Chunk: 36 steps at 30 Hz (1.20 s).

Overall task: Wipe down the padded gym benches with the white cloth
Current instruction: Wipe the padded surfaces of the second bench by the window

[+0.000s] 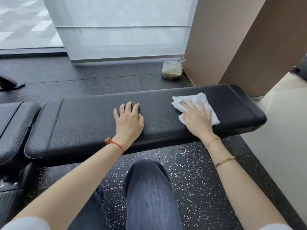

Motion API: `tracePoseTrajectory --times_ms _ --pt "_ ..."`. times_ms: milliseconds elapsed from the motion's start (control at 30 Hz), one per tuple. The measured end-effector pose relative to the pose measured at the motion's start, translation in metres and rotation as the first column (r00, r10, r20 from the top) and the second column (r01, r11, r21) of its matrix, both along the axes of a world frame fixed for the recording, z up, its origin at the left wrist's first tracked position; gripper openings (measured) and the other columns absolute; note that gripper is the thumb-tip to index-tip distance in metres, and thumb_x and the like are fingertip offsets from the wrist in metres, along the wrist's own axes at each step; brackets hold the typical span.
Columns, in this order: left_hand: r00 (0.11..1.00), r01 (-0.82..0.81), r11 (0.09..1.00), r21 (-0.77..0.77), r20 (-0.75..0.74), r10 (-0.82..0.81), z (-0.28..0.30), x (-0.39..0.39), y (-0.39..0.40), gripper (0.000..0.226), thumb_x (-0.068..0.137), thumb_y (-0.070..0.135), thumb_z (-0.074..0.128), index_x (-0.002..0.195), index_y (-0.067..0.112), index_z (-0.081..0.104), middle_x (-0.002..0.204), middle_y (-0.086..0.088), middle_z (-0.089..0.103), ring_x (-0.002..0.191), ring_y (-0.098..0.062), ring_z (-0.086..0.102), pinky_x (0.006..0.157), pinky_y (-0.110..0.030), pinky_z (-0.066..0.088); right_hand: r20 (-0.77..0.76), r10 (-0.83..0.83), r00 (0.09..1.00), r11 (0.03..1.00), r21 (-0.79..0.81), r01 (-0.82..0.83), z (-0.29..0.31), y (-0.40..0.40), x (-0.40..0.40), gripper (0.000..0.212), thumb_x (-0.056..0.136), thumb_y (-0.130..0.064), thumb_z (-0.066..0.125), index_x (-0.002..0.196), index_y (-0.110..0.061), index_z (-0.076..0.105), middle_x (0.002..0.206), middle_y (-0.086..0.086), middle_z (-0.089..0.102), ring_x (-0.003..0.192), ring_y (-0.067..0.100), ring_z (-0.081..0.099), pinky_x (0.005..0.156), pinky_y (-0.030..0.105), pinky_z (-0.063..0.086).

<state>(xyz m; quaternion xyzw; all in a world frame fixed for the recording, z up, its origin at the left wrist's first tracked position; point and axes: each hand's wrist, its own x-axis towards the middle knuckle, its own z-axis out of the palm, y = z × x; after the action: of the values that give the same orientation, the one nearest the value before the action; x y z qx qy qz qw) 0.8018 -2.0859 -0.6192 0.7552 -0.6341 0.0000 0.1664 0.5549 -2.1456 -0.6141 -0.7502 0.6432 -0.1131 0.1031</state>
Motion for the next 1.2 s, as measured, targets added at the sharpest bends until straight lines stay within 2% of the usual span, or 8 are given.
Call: tracePoseTrajectory --times_ms 100,200,400,600,733,900,1033,1200 --pt "0.999 -0.046 0.999 0.005 0.017 0.046 -0.005 -0.012 -0.005 0.045 0.093 0.032 0.042 0.136 0.020 0.046 0.144 -0.009 0.042 0.135 -0.034 0.032 0.113 -0.060 0.022 -0.009 0.097 0.995 0.995 -0.031 -0.097 -0.003 0.018 -0.025 0.050 0.098 -0.039 0.030 0.147 -0.051 0.029 0.157 -0.026 0.025 0.149 0.016 0.011 0.119 0.049 0.002" --pt "0.997 -0.060 0.998 -0.022 0.047 0.061 -0.008 -0.010 -0.006 0.044 0.091 0.033 0.043 0.133 0.020 0.047 0.141 -0.009 0.044 0.132 -0.034 0.034 0.111 -0.059 0.025 -0.062 -0.056 0.997 0.998 -0.031 0.054 -0.002 -0.006 -0.060 0.050 0.098 -0.040 0.027 0.147 -0.050 0.030 0.159 -0.022 0.025 0.148 0.021 0.014 0.118 0.051 0.010" --pt "0.995 -0.082 0.996 -0.024 0.058 0.084 -0.006 -0.013 -0.007 0.044 0.089 0.033 0.044 0.131 0.021 0.048 0.139 -0.007 0.046 0.130 -0.034 0.036 0.110 -0.058 0.026 0.006 -0.302 0.953 0.948 0.103 0.300 0.006 -0.092 -0.056 0.050 0.102 -0.043 0.026 0.152 -0.048 0.022 0.164 -0.017 0.015 0.152 0.031 0.002 0.119 0.056 -0.006" --pt "0.993 -0.090 0.995 -0.045 0.074 0.093 -0.007 -0.012 -0.007 0.046 0.088 0.035 0.041 0.131 0.022 0.049 0.138 -0.005 0.047 0.130 -0.032 0.038 0.109 -0.057 0.028 -0.018 0.099 0.995 0.993 0.063 -0.098 0.006 -0.074 0.026 0.053 0.101 -0.036 0.031 0.153 -0.044 0.024 0.162 -0.018 0.018 0.152 0.024 0.006 0.119 0.057 -0.004" --pt "0.993 -0.090 0.995 -0.045 0.076 0.093 -0.006 -0.013 -0.007 0.048 0.087 0.037 0.037 0.131 0.022 0.050 0.138 -0.005 0.048 0.130 -0.032 0.038 0.109 -0.056 0.029 -0.031 0.272 0.962 0.962 0.021 -0.271 -0.004 -0.025 0.008 0.049 0.102 -0.042 0.032 0.150 -0.051 0.025 0.160 -0.026 0.018 0.152 0.023 0.004 0.120 0.052 -0.001" --pt "0.992 -0.101 0.994 -0.051 0.074 0.105 -0.006 -0.013 -0.006 0.047 0.087 0.036 0.041 0.131 0.022 0.052 0.139 -0.006 0.049 0.130 -0.032 0.039 0.109 -0.056 0.028 -0.095 0.026 0.995 0.997 -0.063 -0.032 -0.003 -0.035 -0.082 0.049 0.099 -0.039 0.030 0.148 -0.046 0.032 0.158 -0.021 0.029 0.144 0.023 0.025 0.114 0.052 0.017" --pt "0.993 -0.102 0.994 -0.047 0.056 0.104 -0.005 -0.016 -0.006 0.048 0.086 0.036 0.040 0.130 0.021 0.053 0.138 -0.006 0.050 0.129 -0.033 0.040 0.110 -0.056 0.028 -0.062 -0.264 0.963 0.963 0.041 0.267 0.003 -0.067 -0.105 0.051 0.101 -0.041 0.030 0.152 -0.045 0.026 0.162 -0.015 0.022 0.150 0.028 0.012 0.119 0.057 0.005" --pt "0.995 -0.094 0.994 -0.053 0.040 0.096 -0.006 -0.015 -0.006 0.045 0.087 0.034 0.046 0.129 0.021 0.054 0.139 -0.006 0.050 0.130 -0.033 0.040 0.111 -0.056 0.027 -0.026 -0.065 0.998 0.998 0.024 0.065 0.001 -0.032 -0.031 0.054 0.100 -0.039 0.032 0.153 -0.044 0.023 0.162 -0.018 0.019 0.151 0.026 0.007 0.118 0.059 0.000"
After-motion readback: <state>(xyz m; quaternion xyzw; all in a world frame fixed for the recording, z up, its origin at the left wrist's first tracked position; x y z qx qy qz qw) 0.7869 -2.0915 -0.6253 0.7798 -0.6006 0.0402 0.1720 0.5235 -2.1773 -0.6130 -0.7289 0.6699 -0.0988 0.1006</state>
